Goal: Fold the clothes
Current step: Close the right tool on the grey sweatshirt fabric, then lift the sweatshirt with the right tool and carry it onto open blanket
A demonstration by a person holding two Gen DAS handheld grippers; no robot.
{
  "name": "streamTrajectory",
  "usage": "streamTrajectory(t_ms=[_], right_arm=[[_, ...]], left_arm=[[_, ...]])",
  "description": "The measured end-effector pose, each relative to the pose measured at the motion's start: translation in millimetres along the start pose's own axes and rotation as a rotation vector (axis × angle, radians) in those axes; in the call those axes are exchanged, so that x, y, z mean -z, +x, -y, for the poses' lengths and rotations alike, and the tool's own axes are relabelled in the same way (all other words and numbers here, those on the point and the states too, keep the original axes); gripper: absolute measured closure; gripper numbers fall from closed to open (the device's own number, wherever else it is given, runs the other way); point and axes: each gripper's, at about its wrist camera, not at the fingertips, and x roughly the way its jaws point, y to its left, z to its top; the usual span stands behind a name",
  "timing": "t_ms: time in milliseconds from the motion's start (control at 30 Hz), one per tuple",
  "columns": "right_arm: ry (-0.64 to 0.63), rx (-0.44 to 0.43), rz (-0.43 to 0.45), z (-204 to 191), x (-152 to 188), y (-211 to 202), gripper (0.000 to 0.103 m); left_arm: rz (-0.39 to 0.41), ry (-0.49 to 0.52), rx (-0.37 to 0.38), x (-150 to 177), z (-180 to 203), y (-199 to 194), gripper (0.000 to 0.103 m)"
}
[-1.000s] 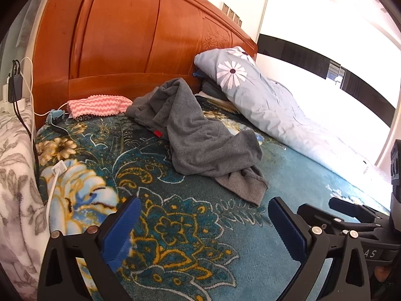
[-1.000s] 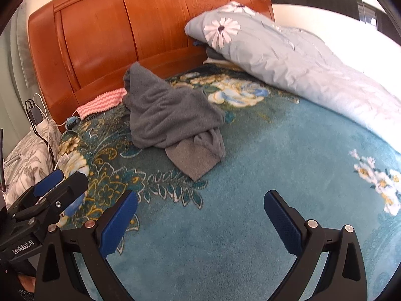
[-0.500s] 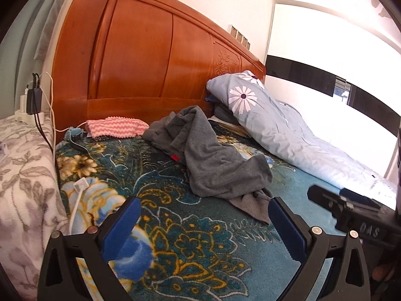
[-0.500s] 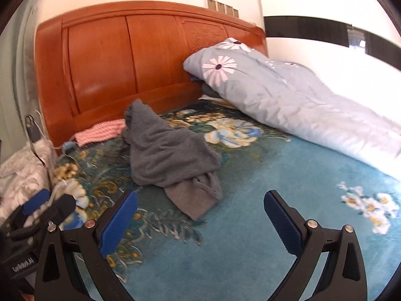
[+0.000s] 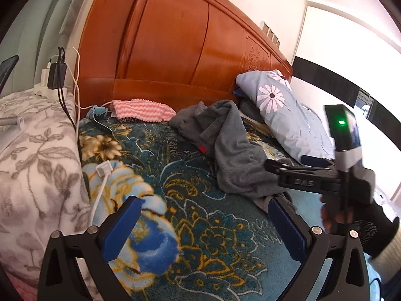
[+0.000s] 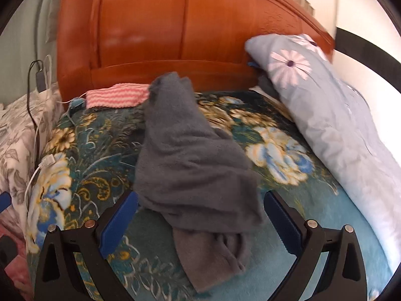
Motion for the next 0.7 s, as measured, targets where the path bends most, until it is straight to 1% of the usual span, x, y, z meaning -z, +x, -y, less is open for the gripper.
streamTrajectory(t_ms=[67, 200, 267, 367, 400, 433, 500, 533, 600, 667, 700], right_arm=[[-0.053, -0.037, -0.01, -14, -9, 15, 0.002], [-0.147, -0.038, -0.071, -43, -18, 54, 0.002], [-0.179, 0.002, -0.109, -55, -18, 74, 0.002], [-0.186, 0.077, -0.158, -63, -15, 98, 0.002], [-0.189, 0.104, -0.169, -64, -13, 102, 0.006], [-0.187, 0.131, -0.18, -62, -12, 104, 0.01], [-0.169, 0.17, -0.207, -54, -13, 104, 0.044], [-0.148, 0.175, -0.224, -48, -14, 104, 0.051], [-0.049, 0.153, -0.25, -25, -17, 95, 0.071], [0.037, 0.171, -0.237, -4, -19, 78, 0.078], [0.055, 0.202, -0.22, 5, -19, 67, 0.082]], left_arm=[[0.002, -0.008, 0.018, -1, -3, -2, 0.0], [-0.013, -0.039, 0.048, -3, -8, -2, 0.0], [-0.021, -0.049, 0.056, -3, -8, -1, 0.0], [-0.03, -0.047, 0.069, -3, -5, 0, 0.0], [-0.033, -0.044, 0.072, -3, -4, 1, 0.0], [-0.034, -0.041, 0.072, -3, -3, 1, 0.0], [-0.039, -0.041, 0.069, -3, -3, 1, 0.0], [-0.042, -0.043, 0.067, -3, -4, 2, 0.0], [-0.05, -0.049, 0.068, -2, -5, 3, 0.0], [-0.064, -0.06, 0.071, -1, -7, 5, 0.0], [-0.071, -0.062, 0.071, -1, -7, 6, 0.0]])
